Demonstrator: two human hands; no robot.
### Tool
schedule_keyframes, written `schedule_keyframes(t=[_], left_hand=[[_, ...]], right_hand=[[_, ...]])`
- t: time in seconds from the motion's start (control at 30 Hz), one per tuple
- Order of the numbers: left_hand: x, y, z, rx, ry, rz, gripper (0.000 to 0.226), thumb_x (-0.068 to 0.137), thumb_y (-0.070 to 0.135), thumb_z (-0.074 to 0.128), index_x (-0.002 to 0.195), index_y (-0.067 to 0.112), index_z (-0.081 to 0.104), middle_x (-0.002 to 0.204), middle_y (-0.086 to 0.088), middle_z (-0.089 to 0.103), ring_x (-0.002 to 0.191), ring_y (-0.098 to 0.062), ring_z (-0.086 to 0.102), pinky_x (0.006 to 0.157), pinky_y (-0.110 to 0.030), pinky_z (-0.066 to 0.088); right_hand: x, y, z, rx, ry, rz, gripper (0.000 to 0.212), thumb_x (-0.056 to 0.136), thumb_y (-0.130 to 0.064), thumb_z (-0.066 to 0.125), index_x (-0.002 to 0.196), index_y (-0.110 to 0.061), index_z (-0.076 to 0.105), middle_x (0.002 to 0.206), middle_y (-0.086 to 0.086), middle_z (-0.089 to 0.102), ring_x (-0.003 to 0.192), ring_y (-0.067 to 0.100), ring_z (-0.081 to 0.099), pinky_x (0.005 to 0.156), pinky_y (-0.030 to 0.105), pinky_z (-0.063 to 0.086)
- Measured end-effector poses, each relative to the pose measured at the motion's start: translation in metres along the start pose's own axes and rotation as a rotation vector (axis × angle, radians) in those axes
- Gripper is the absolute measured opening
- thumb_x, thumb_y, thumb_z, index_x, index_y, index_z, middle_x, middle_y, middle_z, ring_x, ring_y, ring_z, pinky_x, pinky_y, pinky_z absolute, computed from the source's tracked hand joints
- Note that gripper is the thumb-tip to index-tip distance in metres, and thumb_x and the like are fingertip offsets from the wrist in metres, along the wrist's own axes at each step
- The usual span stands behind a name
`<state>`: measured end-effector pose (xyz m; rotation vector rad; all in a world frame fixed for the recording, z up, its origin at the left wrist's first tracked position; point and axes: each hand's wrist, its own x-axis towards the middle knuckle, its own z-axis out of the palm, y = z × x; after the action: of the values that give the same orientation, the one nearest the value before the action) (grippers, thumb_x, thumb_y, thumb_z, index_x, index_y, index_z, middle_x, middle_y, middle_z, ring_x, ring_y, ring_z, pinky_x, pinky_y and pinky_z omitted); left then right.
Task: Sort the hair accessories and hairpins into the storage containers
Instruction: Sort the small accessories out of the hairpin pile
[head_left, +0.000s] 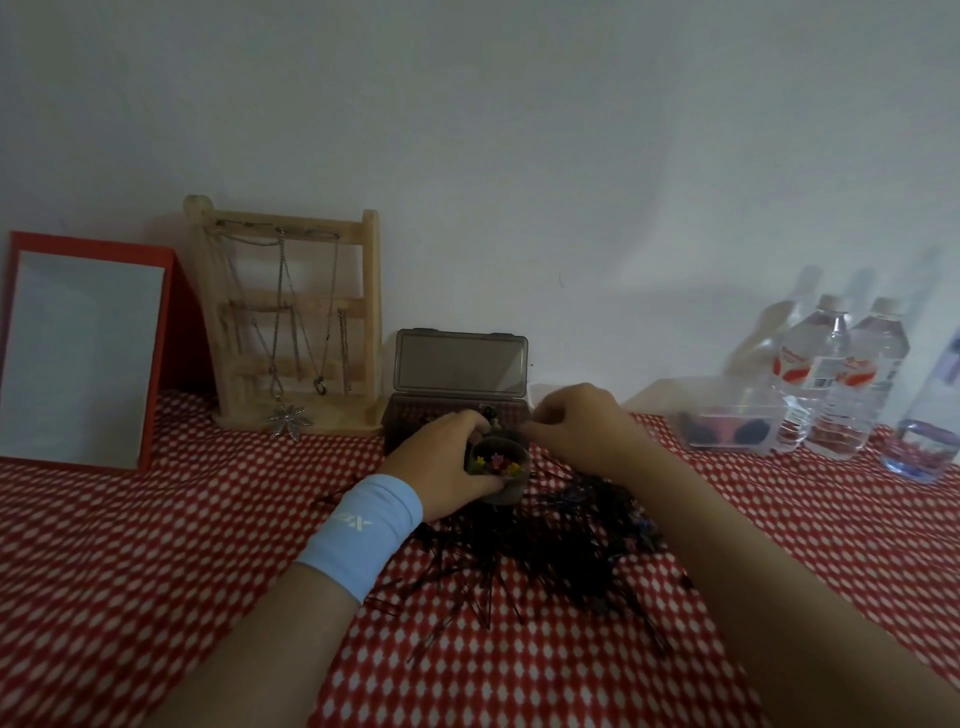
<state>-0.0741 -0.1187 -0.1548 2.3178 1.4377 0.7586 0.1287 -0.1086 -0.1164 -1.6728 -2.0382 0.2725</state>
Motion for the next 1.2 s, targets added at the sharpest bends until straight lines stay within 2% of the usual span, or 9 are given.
schedule_keyframes(t=[0.13, 0.23, 0.33, 0.47, 0.53, 0.6, 0.77, 0.97, 1.2], left_hand=[[0.0, 0.006, 0.009, -0.079, 0.041, 0.004, 0.057, 0.076, 0.042, 0.078, 0.124, 0.025, 0.052, 0.117, 0.009, 0.055, 0.099, -0.008, 0.056, 0.086, -0.025, 0.047], [0.001, 0.007, 0.018, -0.031, 0.06, 0.027, 0.049, 0.081, 0.035, 0.075, 0.123, 0.024, 0.054, 0.12, 0.007, 0.051, 0.107, -0.012, 0.055, 0.094, -0.029, 0.047], [0.0, 0.01, 0.023, -0.003, 0.082, 0.047, 0.048, 0.082, 0.031, 0.074, 0.125, 0.022, 0.053, 0.125, 0.005, 0.047, 0.112, -0.014, 0.053, 0.098, -0.031, 0.046], [-0.005, 0.025, 0.015, 0.209, 0.138, 0.122, 0.044, 0.082, 0.039, 0.072, 0.121, 0.027, 0.056, 0.12, 0.008, 0.045, 0.112, -0.009, 0.045, 0.091, -0.03, 0.048], [-0.011, 0.043, 0.009, 0.114, 0.053, 0.171, 0.025, 0.083, 0.036, 0.072, 0.106, 0.03, 0.062, 0.107, 0.012, 0.053, 0.096, -0.008, 0.055, 0.083, -0.03, 0.051], [-0.02, 0.065, 0.008, -0.022, -0.16, 0.194, 0.015, 0.083, 0.033, 0.072, 0.097, 0.034, 0.067, 0.096, 0.014, 0.062, 0.083, -0.005, 0.061, 0.079, -0.029, 0.054], [-0.031, 0.101, 0.027, 0.029, -0.545, 0.29, 0.026, 0.084, 0.034, 0.073, 0.109, 0.03, 0.072, 0.104, 0.018, 0.064, 0.083, 0.006, 0.058, 0.075, -0.006, 0.046], [-0.031, 0.106, 0.036, 0.065, -0.576, 0.278, 0.019, 0.086, 0.028, 0.072, 0.103, 0.022, 0.077, 0.099, 0.015, 0.063, 0.093, -0.005, 0.061, 0.084, -0.013, 0.047], [-0.028, 0.105, 0.03, -0.012, -0.452, 0.239, 0.019, 0.086, 0.021, 0.072, 0.105, 0.026, 0.073, 0.098, 0.02, 0.066, 0.089, 0.006, 0.06, 0.077, -0.005, 0.046]], right_hand=[[-0.005, 0.001, 0.003, 0.074, -0.11, -0.088, 0.017, 0.088, -0.035, 0.072, 0.103, -0.028, 0.078, 0.097, -0.015, 0.071, 0.091, 0.003, 0.063, 0.082, 0.022, 0.051], [-0.008, 0.009, 0.005, 0.083, -0.11, -0.07, 0.024, 0.094, -0.03, 0.066, 0.115, -0.025, 0.073, 0.105, -0.012, 0.067, 0.094, 0.005, 0.059, 0.084, 0.021, 0.046], [-0.014, 0.016, 0.005, 0.106, -0.129, -0.076, 0.029, 0.093, -0.025, 0.067, 0.122, -0.022, 0.071, 0.115, -0.007, 0.07, 0.097, 0.006, 0.061, 0.091, 0.025, 0.052], [-0.027, 0.026, -0.009, 0.102, -0.089, -0.116, 0.027, 0.094, -0.023, 0.066, 0.12, -0.025, 0.071, 0.112, -0.009, 0.069, 0.093, 0.0, 0.06, 0.083, 0.012, 0.044], [-0.036, 0.032, -0.019, 0.057, -0.094, -0.143, 0.018, 0.092, -0.024, 0.068, 0.108, -0.028, 0.074, 0.102, -0.015, 0.07, 0.084, -0.009, 0.059, 0.075, 0.005, 0.04], [-0.045, 0.037, -0.026, 0.012, -0.164, -0.169, 0.013, 0.089, -0.022, 0.07, 0.097, -0.031, 0.076, 0.093, -0.02, 0.071, 0.081, -0.01, 0.061, 0.072, 0.005, 0.043], [-0.06, 0.054, -0.042, -0.112, -0.296, -0.122, 0.02, 0.087, -0.016, 0.071, 0.094, -0.033, 0.079, 0.094, -0.017, 0.074, 0.087, -0.002, 0.066, 0.09, 0.021, 0.053], [-0.076, 0.072, -0.048, -0.175, -0.402, -0.048, 0.022, 0.082, -0.026, 0.077, 0.102, -0.035, 0.075, 0.097, -0.019, 0.07, 0.09, 0.0, 0.062, 0.087, 0.025, 0.052], [-0.074, 0.08, -0.055, -0.05, -0.322, -0.053, 0.037, 0.083, -0.018, 0.076, 0.117, -0.032, 0.07, 0.098, -0.016, 0.07, 0.088, 0.001, 0.064, 0.086, 0.023, 0.053]])
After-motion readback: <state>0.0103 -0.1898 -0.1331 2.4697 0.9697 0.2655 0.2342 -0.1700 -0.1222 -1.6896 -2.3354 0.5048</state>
